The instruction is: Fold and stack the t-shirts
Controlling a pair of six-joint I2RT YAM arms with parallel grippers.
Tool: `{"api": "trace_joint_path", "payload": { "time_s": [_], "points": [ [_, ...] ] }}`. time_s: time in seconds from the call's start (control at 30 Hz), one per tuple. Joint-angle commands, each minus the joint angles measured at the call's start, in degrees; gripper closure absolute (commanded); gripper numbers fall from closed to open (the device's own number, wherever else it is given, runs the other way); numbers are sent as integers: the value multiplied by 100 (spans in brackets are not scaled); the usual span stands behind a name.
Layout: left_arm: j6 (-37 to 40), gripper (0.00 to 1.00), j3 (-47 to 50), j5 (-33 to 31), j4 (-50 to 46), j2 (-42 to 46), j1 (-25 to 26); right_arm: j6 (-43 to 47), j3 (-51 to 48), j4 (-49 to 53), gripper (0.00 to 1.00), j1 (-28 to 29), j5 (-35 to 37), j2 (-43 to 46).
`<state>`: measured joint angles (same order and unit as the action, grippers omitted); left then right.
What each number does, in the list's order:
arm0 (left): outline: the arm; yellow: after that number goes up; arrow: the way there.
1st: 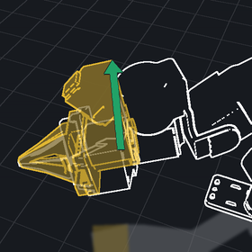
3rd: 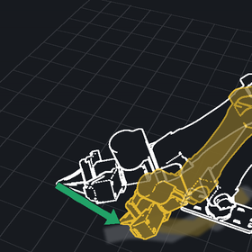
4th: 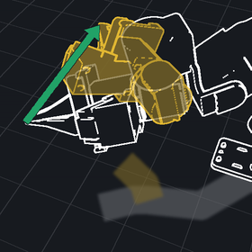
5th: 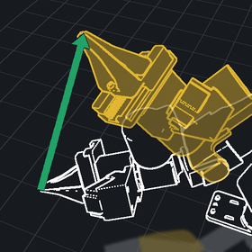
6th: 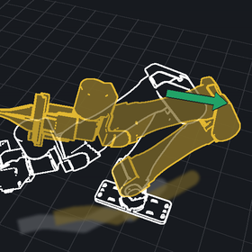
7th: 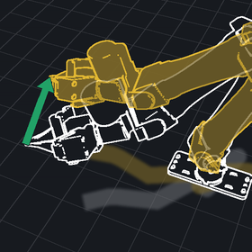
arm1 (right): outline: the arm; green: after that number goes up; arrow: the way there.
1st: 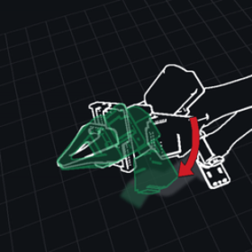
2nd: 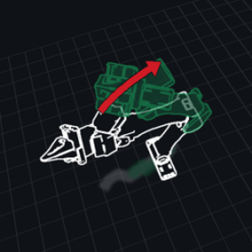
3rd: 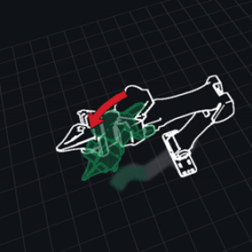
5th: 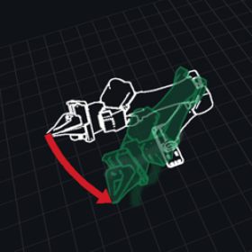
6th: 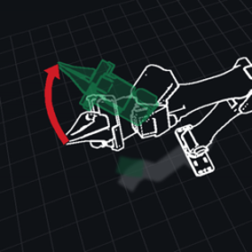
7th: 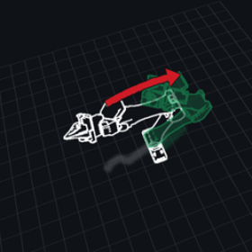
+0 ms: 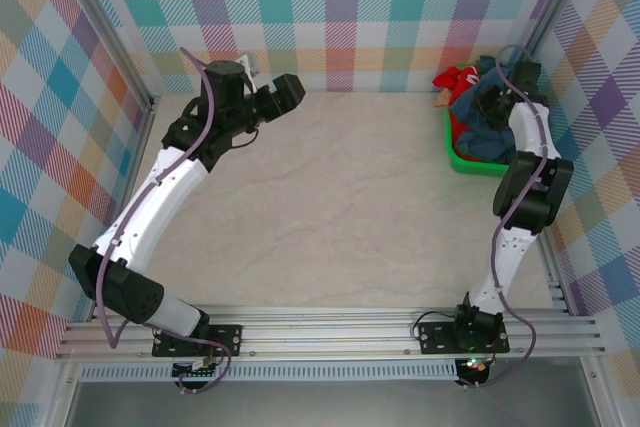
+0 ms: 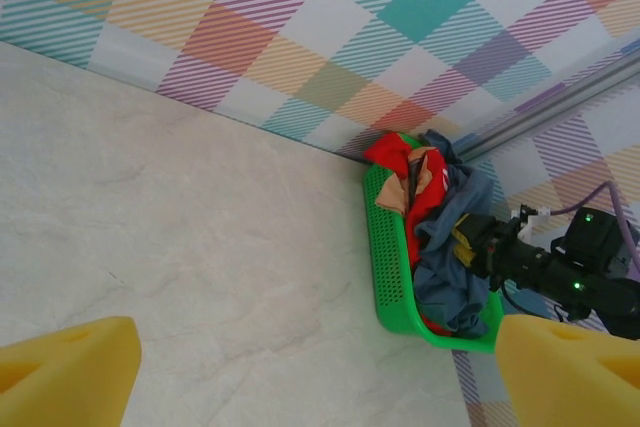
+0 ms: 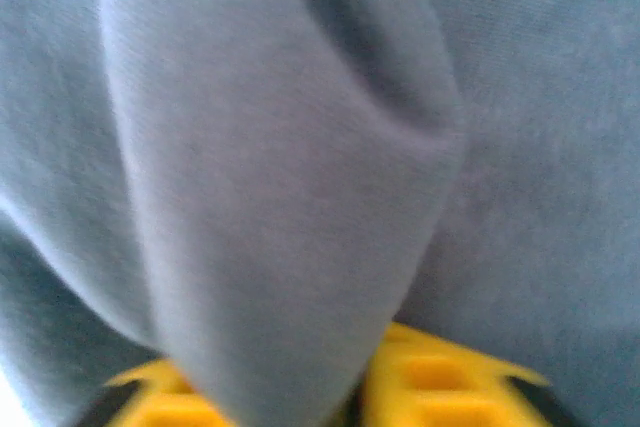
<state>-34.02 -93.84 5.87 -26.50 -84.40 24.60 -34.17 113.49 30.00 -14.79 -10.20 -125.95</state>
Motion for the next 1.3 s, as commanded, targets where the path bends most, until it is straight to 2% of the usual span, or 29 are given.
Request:
{"api": "trace_joint_path", "payload": {
  "time_s": [0.0,0.13,0.27,0.37,0.53,0.63,0.7,0.8,0.93,0.97,1.03,1.07,1.1,1.17,1.27],
  "points": [
    [145,9,129,-77,-194,209,10,77,139,-87,100,70,-167,281],
    [128,10,121,-81,-215,196,16,218,-359,-311,100,402,763,1421],
    [59,10,99,-27,-165,71,15,295,-213,-407,100,818,1332,2449],
    [7,10,27,-19,-156,-63,19,256,283,-625,100,1083,1032,2782],
    [24,11,-231,-592,-543,-213,16,365,1991,-651,100,1821,-60,2453],
    [70,11,-390,-1015,-796,-210,19,604,3167,-225,100,2636,-112,2053],
    [107,10,-480,-1276,-963,-178,19,383,3586,105,100,3047,-44,1823],
    [98,11,-534,-1846,-1271,-64,19,170,3193,378,100,3617,154,1777],
    [17,12,-372,-2592,-1717,221,13,-658,1484,306,100,3865,398,1919],
    [-10,13,-286,-2719,-1805,295,10,-903,1097,356,98,3841,326,1843],
    [-81,13,-128,-2761,-1954,411,1,-997,856,720,70,3798,39,1461],
    [-104,14,-27,-2694,-1988,454,1,-1003,997,1140,60,3745,-177,1118],
    [-113,14,52,-2606,-2011,477,-2,-883,1138,1476,54,3738,-300,850],
    [-167,14,235,-2441,-2146,511,1,-565,1187,1971,50,3737,-287,549],
    [-307,19,588,-2185,-2446,513,-25,-395,262,1684,38,3729,-88,938]
  ]
}}
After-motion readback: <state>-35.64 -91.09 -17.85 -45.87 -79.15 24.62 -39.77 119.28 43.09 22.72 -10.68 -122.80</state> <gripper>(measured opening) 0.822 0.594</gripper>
